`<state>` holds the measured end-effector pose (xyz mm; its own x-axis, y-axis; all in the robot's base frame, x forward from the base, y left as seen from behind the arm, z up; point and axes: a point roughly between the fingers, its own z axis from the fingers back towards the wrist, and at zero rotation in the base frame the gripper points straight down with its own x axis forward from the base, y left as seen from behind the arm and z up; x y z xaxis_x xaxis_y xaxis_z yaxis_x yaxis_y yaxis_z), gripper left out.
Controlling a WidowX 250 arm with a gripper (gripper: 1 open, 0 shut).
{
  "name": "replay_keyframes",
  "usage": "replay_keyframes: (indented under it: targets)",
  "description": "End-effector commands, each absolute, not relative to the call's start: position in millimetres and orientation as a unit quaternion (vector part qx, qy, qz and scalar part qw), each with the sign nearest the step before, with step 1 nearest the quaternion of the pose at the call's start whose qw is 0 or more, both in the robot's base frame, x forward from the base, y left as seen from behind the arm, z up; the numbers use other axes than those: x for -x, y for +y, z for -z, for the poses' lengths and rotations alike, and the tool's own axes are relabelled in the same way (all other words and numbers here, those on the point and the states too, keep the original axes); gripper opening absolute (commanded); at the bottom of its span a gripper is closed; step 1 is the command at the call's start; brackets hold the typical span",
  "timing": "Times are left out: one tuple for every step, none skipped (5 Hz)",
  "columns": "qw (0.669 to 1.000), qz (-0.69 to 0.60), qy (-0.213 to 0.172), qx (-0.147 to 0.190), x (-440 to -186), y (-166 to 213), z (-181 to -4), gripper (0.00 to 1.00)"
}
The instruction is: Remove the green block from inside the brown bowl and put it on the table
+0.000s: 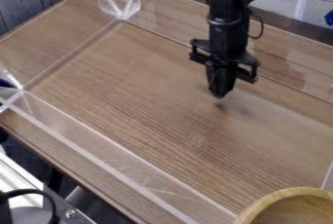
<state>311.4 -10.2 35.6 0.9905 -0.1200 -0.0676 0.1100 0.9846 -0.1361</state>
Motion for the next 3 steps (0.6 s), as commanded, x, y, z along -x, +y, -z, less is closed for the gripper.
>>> replay_keyframes:
  targets:
    - [0.996,0.064,0.002,0.065,-325.5,-8.5,-51.5,0.0]
    - [0.995,0.067,-0.002,0.068,-325.5,-8.7,-55.6,0.0]
    - [0.995,0.07,-0.005,0.071,-325.6,-8.8,-58.6,0.0]
